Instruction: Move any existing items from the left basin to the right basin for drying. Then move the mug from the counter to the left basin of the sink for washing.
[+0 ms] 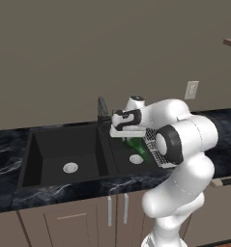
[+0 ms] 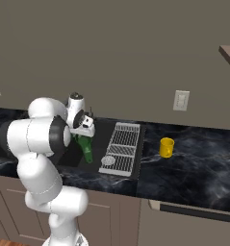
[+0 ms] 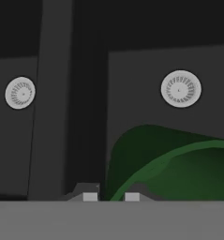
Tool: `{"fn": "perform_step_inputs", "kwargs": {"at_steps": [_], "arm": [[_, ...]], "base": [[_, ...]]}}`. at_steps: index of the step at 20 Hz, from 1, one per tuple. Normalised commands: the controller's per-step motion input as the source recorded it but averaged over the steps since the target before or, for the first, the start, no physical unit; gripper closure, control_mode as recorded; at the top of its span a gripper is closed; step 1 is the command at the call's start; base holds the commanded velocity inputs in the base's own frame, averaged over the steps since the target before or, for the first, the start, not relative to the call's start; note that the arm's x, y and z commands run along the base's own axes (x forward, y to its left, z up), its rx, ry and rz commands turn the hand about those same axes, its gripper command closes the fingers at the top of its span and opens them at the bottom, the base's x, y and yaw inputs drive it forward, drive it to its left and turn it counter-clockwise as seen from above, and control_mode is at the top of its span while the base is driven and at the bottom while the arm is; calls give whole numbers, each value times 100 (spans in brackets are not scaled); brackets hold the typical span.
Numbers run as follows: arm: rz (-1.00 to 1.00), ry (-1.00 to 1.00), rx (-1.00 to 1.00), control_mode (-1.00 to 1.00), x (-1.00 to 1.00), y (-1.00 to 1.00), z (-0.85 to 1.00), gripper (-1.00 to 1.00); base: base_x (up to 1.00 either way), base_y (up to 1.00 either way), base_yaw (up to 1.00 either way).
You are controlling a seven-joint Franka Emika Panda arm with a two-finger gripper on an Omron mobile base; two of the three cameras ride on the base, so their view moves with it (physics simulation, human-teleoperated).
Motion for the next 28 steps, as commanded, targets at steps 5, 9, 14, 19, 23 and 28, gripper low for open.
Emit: {"fn": "perform_step_inputs", "kwargs": {"at_steps": [5,9,14,19,23,28], "arm": [[0,0,5,-100,3,-36,-5,100],[0,0,2,-100,26,-6,-22,100],[0,0,3,-100,22,-5,-20,100],[0,0,1,-100,12,-5,-13,100],[0,0,0,-100,19,0,-22,100],[0,0,0,-100,23,0,-24,100]], "base": [[0,0,0],[0,0,0],[0,0,0],[0,0,0],[0,0,0],[0,0,0]]}}
